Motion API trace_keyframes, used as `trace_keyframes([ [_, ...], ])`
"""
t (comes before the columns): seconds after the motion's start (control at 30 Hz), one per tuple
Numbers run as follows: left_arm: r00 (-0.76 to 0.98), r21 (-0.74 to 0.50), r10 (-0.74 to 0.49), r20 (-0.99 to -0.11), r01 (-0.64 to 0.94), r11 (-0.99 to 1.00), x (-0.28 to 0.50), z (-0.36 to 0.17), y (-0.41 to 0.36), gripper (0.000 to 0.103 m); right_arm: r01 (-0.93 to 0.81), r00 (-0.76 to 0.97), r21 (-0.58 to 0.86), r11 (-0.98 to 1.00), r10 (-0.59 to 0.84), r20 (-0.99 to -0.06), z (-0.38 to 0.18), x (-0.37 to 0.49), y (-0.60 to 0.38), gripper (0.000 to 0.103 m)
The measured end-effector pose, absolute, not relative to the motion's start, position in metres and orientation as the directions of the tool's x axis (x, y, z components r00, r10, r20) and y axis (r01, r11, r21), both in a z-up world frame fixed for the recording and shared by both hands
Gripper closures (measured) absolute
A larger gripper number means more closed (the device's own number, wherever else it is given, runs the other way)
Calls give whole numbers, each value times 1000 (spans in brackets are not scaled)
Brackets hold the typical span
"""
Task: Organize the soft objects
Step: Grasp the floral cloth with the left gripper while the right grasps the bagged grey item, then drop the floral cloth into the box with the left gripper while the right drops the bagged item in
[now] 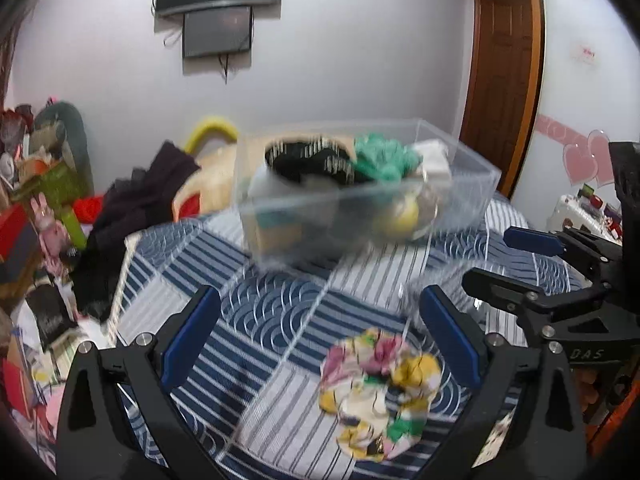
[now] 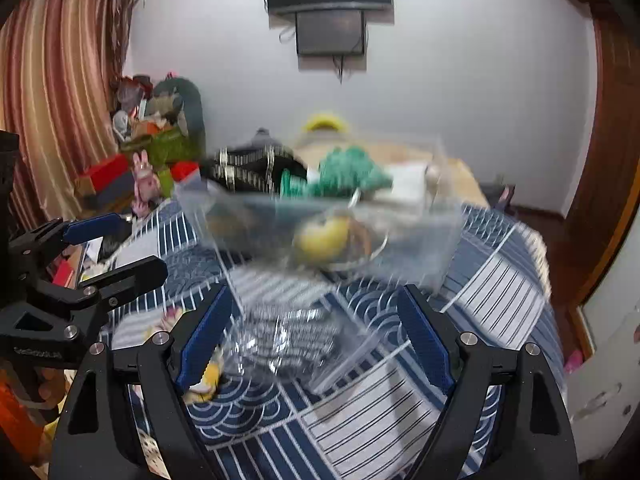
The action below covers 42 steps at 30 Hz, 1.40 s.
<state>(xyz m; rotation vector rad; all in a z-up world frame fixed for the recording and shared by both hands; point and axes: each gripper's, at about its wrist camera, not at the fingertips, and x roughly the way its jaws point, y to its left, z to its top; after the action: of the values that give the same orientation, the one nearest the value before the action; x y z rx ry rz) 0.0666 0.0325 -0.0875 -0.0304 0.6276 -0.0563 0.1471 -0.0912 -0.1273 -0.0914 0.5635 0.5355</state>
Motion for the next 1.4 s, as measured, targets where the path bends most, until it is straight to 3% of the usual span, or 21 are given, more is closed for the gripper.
trace_keyframes([
  [0.37, 726, -82, -117, -678, 84, 993, 65, -129, 28, 4, -504, 652, 83, 860, 442, -616, -160, 147, -84, 21],
  [0.43, 711, -85, -131, -691, 100, 991, 66, -133, 24, 23, -506, 639, 88, 858, 442, -630, -163, 150, -83, 23],
  [0.57, 703, -102, -176, -689, 147, 984, 65, -134, 17, 43, -523, 627, 89, 848, 453, -633, -164, 149, -85, 51],
  [0.6, 700, -106, -187, -689, 157, 982, 65, -135, 15, 53, -534, 620, 92, 841, 463, -633, -163, 147, -85, 56],
  [0.67, 700, -106, -197, -686, 171, 979, 64, -135, 11, 60, -534, 627, 88, 841, 464, -625, -161, 144, -88, 62],
  [0.73, 700, -112, -214, -682, 189, 976, 63, -134, 8, 79, -536, 628, 93, 839, 470, -620, -159, 143, -90, 65],
  [0.8, 702, -118, -227, -675, 201, 972, 61, -131, 6, 84, -533, 633, 97, 840, 473, -614, -157, 142, -94, 68],
  [1.03, 748, -96, -196, -634, 176, 980, 59, -115, 10, 87, -514, 669, 96, 853, 468, -578, -146, 136, -104, 72],
  [1.4, 856, -84, -152, -494, 127, 988, 62, -59, 25, 87, -479, 745, 84, 874, 456, -487, -108, 134, -116, 72],
])
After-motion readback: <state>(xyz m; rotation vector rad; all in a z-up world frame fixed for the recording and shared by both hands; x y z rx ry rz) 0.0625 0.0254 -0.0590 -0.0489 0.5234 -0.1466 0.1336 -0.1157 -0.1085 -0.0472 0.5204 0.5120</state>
